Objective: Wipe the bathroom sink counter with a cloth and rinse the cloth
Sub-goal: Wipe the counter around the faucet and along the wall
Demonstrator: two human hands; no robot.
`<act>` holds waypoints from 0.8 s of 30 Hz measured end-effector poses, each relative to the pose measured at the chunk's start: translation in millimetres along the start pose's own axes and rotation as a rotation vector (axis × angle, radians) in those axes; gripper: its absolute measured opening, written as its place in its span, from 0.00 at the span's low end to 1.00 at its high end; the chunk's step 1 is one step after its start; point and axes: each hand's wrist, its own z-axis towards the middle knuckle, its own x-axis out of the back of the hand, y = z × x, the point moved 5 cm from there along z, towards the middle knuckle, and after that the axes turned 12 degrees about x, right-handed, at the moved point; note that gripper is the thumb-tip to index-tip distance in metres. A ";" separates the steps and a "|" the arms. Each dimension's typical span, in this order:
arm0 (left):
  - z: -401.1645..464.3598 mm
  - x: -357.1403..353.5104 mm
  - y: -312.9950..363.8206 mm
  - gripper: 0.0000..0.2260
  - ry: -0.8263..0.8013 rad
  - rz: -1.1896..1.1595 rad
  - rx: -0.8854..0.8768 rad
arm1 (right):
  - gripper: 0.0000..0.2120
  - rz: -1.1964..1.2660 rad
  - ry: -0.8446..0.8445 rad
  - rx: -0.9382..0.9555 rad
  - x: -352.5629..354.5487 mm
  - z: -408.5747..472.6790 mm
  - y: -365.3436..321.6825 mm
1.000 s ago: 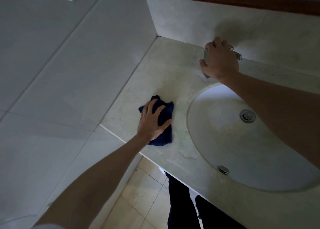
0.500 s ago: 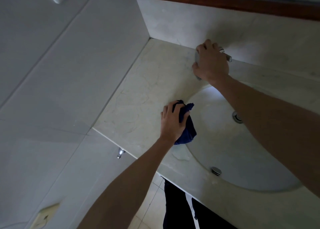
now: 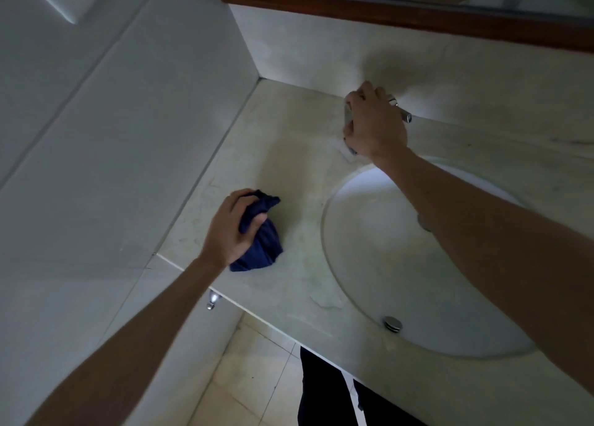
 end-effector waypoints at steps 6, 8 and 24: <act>-0.1 39.8 -90.4 0.22 -0.163 0.264 -0.028 | 0.16 -0.004 -0.009 0.009 0.4 0.1 -1.7; -13.5 27.9 -109.7 0.22 -0.225 0.322 -0.028 | 0.17 -0.007 -0.011 0.005 1.8 -0.2 -1.9; -114.0 -64.9 34.3 0.22 -0.068 0.261 0.334 | 0.17 0.004 -0.001 -0.006 6.6 -3.6 -4.0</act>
